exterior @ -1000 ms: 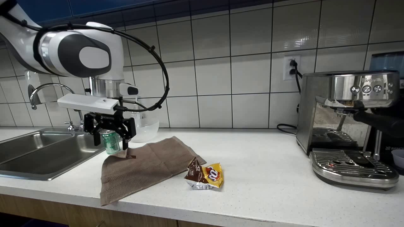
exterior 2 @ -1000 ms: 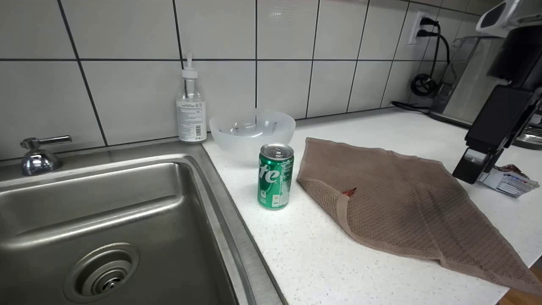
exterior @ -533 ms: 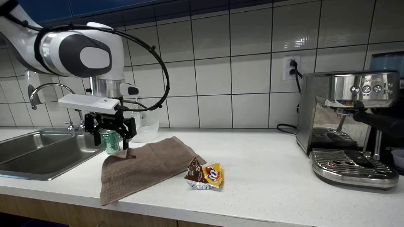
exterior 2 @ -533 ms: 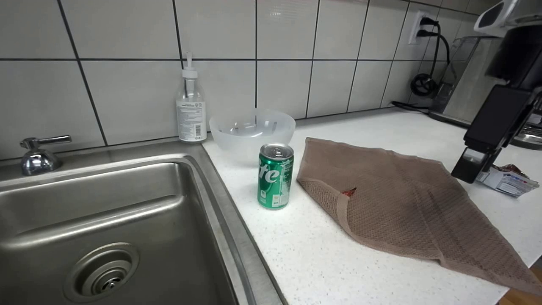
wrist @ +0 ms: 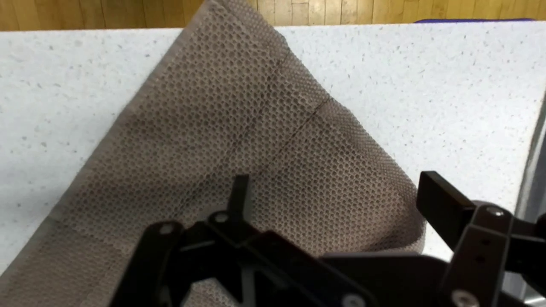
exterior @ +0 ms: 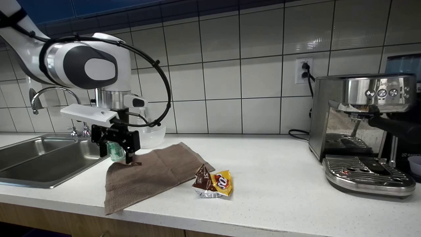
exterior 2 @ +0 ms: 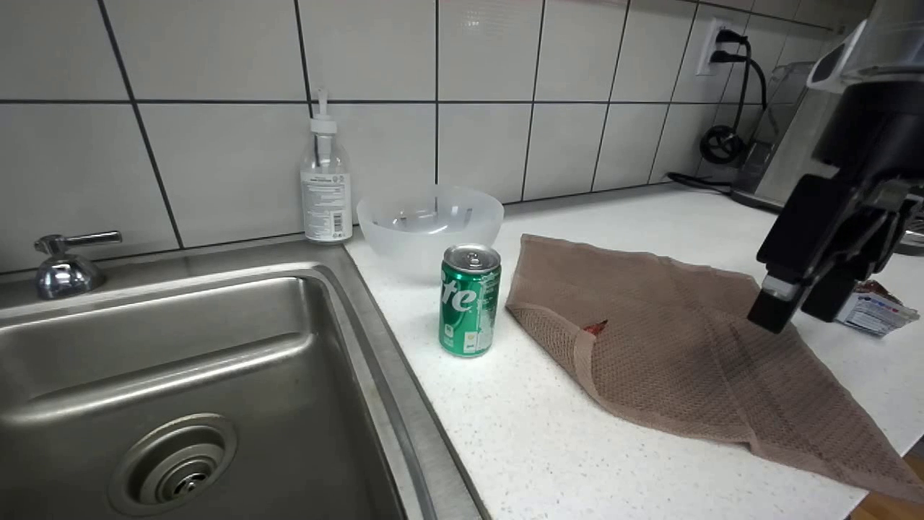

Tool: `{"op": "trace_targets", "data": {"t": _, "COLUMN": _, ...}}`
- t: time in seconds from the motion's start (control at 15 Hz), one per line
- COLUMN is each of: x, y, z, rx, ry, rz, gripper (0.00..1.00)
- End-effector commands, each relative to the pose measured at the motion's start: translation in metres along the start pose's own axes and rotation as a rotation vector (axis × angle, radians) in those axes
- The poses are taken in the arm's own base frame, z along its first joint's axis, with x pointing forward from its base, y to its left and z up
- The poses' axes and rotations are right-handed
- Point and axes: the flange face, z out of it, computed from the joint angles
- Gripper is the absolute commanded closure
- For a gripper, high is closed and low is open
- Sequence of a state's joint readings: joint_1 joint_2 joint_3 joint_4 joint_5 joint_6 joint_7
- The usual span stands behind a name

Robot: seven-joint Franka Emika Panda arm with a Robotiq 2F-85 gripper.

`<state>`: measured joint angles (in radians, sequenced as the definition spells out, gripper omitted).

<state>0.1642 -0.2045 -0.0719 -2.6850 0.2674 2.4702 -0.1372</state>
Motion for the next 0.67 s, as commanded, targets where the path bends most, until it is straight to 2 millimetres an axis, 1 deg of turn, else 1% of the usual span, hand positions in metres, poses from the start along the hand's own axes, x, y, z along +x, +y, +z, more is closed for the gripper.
{"op": "trace_targets", "data": {"t": 0.0, "x": 0.009, "y": -0.001, "z": 0.015, "rx": 0.017, "ry": -0.02, "rz": 0.156, "gripper": 0.0}}
{"op": "trace_targets", "data": {"t": 0.27, "x": 0.012, "y": -0.002, "z": 0.023, "rx": 0.074, "ry": -0.035, "rz": 0.317, "gripper": 0.0}}
{"op": "trace_targets", "data": {"t": 0.6, "x": 0.022, "y": 0.003, "z": 0.025, "rx": 0.141, "ry": -0.024, "rz": 0.486, "gripper": 0.0}}
